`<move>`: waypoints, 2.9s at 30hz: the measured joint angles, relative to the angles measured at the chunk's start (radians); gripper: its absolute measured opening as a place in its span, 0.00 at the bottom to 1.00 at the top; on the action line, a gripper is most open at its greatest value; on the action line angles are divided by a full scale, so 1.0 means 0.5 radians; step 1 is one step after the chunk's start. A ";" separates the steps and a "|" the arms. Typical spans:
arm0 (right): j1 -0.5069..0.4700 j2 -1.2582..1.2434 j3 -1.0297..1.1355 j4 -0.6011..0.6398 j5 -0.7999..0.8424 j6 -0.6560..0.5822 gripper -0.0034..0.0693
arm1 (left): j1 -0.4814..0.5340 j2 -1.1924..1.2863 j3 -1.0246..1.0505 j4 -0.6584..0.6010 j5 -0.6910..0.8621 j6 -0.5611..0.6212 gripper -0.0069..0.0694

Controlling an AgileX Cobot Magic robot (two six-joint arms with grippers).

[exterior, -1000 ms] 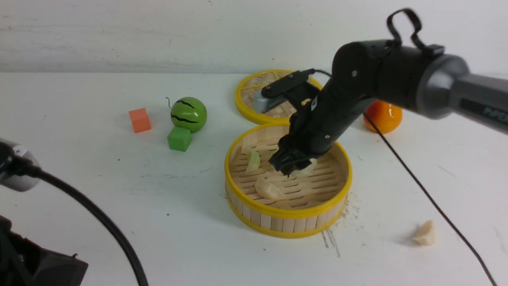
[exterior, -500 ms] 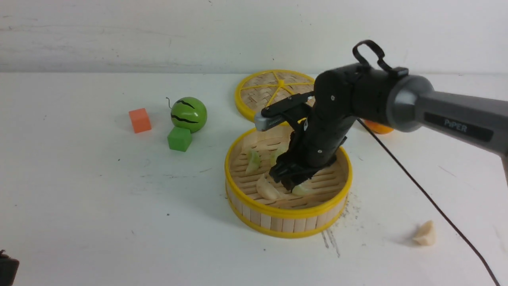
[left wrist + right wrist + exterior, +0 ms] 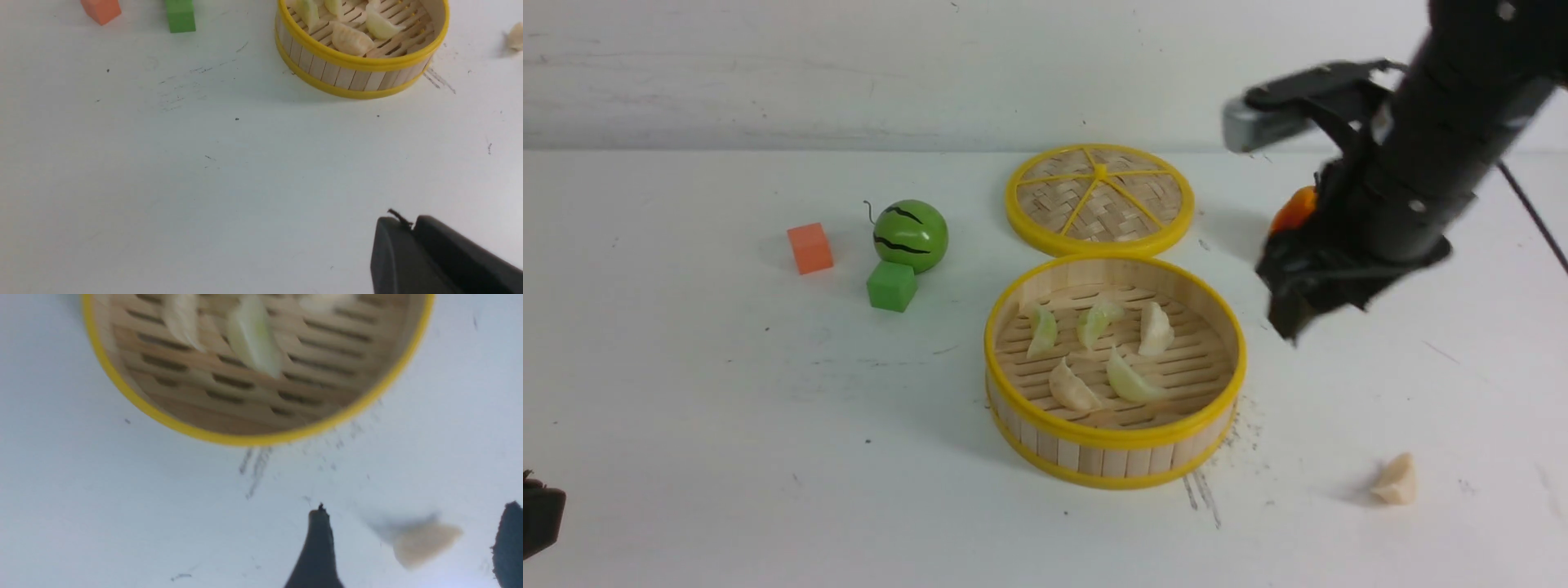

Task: Put the dumplings into the steamer on the white table.

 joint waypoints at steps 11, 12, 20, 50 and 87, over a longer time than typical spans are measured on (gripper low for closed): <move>-0.335 -0.074 1.019 -0.015 -0.894 0.630 0.77 | 0.000 0.000 0.000 0.001 -0.013 0.000 0.17; -0.355 -0.048 1.041 -0.020 -0.944 0.666 0.77 | 0.000 0.000 0.000 0.001 -0.013 0.000 0.17; -0.435 0.156 1.062 -0.029 -1.216 0.863 0.77 | 0.000 0.000 0.000 0.001 0.018 -0.004 0.17; 0.160 0.300 0.173 0.109 -0.939 0.161 0.38 | 0.000 0.000 0.000 0.008 0.051 -0.005 0.21; 0.192 -0.681 0.330 -0.019 -1.034 0.087 0.05 | 0.000 -1.101 0.319 0.450 0.094 -0.740 0.25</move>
